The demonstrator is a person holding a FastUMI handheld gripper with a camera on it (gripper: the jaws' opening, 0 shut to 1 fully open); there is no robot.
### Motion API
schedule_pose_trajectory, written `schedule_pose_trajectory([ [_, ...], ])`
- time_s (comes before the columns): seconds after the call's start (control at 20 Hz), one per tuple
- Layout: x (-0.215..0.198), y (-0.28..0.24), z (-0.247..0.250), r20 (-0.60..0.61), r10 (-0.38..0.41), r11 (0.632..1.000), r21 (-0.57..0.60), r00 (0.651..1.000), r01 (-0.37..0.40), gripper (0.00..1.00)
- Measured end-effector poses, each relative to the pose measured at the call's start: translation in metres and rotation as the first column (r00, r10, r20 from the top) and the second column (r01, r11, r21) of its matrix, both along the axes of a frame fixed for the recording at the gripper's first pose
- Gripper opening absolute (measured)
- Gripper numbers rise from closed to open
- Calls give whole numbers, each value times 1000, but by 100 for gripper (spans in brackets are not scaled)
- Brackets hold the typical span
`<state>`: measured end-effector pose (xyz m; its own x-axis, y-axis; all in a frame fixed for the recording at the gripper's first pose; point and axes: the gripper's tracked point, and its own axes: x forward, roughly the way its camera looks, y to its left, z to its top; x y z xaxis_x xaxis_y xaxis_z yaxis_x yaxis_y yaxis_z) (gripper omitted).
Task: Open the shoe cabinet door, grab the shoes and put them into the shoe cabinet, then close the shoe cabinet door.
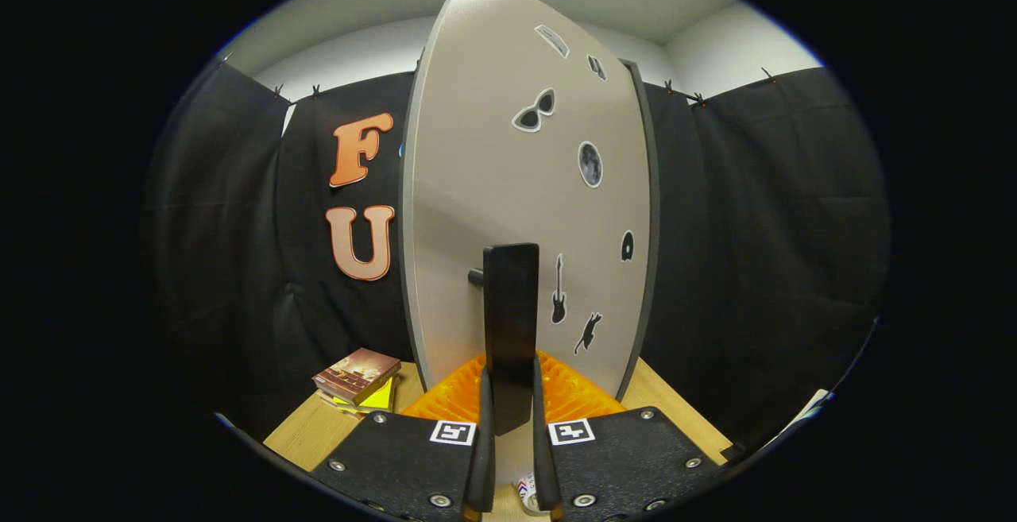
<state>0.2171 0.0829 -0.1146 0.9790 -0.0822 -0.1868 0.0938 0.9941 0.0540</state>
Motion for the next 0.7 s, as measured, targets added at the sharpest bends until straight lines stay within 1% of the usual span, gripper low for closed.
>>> schedule_pose_trajectory([
  [0.5, -8, -4, 1, 10, 47, 999, 24, 999, -47, 19],
  [0.7, -10, -11, 1, 18, 44, 998, 32, 999, -45, 19],
])
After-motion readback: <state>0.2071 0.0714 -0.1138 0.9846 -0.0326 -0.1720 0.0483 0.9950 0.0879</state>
